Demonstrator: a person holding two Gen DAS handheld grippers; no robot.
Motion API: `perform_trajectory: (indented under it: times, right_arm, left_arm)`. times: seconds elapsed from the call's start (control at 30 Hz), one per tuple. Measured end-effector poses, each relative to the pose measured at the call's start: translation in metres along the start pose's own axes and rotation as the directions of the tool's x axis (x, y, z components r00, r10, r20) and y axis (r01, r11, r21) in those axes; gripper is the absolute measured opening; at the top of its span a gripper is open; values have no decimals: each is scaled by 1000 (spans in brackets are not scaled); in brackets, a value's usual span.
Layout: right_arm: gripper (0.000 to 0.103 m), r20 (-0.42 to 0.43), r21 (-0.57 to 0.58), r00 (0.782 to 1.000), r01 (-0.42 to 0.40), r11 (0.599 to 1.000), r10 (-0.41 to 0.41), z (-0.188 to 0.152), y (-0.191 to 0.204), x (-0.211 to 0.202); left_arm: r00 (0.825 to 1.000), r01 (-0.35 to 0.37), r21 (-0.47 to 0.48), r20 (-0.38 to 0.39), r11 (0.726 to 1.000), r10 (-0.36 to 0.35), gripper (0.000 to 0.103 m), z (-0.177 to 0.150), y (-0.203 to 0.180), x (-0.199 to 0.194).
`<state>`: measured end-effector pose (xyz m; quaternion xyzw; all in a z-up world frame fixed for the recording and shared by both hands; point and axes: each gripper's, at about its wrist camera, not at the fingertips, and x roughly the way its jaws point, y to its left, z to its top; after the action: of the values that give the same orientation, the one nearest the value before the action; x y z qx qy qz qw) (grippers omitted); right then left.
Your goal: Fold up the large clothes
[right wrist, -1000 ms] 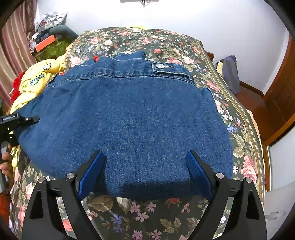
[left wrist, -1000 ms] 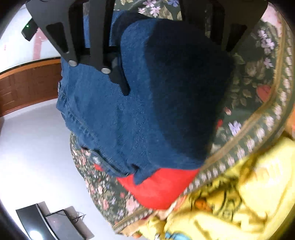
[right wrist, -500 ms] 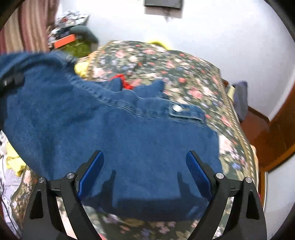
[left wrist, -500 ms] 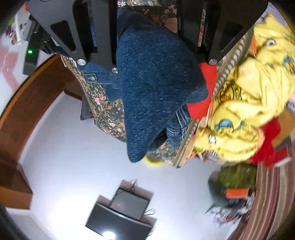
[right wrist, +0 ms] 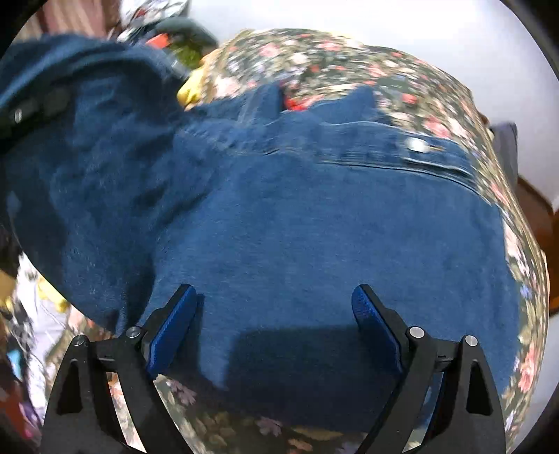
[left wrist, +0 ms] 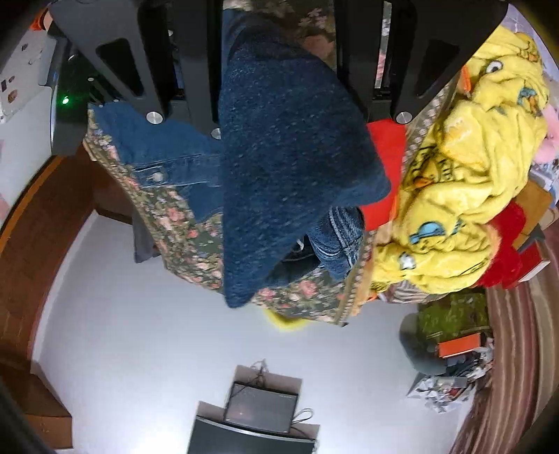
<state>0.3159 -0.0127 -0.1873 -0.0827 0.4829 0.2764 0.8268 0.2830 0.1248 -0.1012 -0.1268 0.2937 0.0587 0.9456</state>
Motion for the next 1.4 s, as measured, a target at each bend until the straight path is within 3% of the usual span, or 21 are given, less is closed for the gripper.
perform_trajectory:
  times: [0.13, 0.27, 0.37, 0.47, 0.57, 0.7, 0.87, 0.93, 1.0, 1.07, 1.13, 1.2, 1.3, 1.4]
  right_arm:
    - [89, 69, 95, 997, 35, 995, -42, -12, -33, -32]
    - [89, 125, 178, 984, 101, 979, -125, -33, -76, -69]
    - [89, 134, 235, 975, 142, 961, -177, -47, -105, -89]
    - [89, 121, 288, 967, 180, 941, -222, -63, -131, -102]
    - [89, 89, 331, 964, 208, 921, -250, -82, -151, -107]
    - [89, 51, 378, 966, 216, 900, -253, -104, -171, -109]
    - [89, 43, 388, 965, 222, 895, -258, -113, -186, -118]
    - [89, 52, 381, 963, 226, 896, -265, -113, -187, -124]
    - [89, 72, 376, 960, 224, 899, -269, -114, -185, -133]
    - [89, 108, 369, 958, 211, 905, -267, -110, -183, -144]
    - [89, 145, 356, 953, 199, 913, -264, -103, -179, -155]
    - [89, 181, 338, 949, 187, 922, -259, -97, -174, -166]
    - [89, 230, 303, 940, 176, 937, -251, -82, -162, -175]
    - [89, 270, 250, 938, 149, 957, -217, -66, -146, -177]
  left_arm:
    - [999, 44, 85, 13, 995, -45, 22, 12, -50, 6]
    - [991, 129, 206, 9, 970, -134, 20, 14, -123, 17]
    - [971, 238, 297, -47, 925, -234, 20, 3, -186, 31]
    - [947, 322, 374, -147, 870, -287, 19, -20, -236, 50]
    - [939, 333, 462, -240, 822, -246, 19, -54, -269, 72]
    - [932, 323, 511, -320, 797, -172, 20, -86, -273, 92]
    - [932, 318, 574, -336, 755, -137, 32, -100, -274, 82]
    - [920, 347, 563, -361, 750, -155, 43, -101, -271, 75]
    - [896, 397, 526, -398, 752, -195, 50, -100, -265, 65]
    - [873, 440, 489, -430, 753, -231, 55, -98, -258, 54]
    - [863, 458, 474, -440, 752, -249, 58, -95, -252, 44]
    - [868, 454, 470, -426, 757, -256, 62, -90, -243, 32]
    - [898, 407, 467, -363, 785, -249, 64, -77, -223, 18]
    - [932, 334, 447, -291, 830, -218, 71, -59, -197, 12]
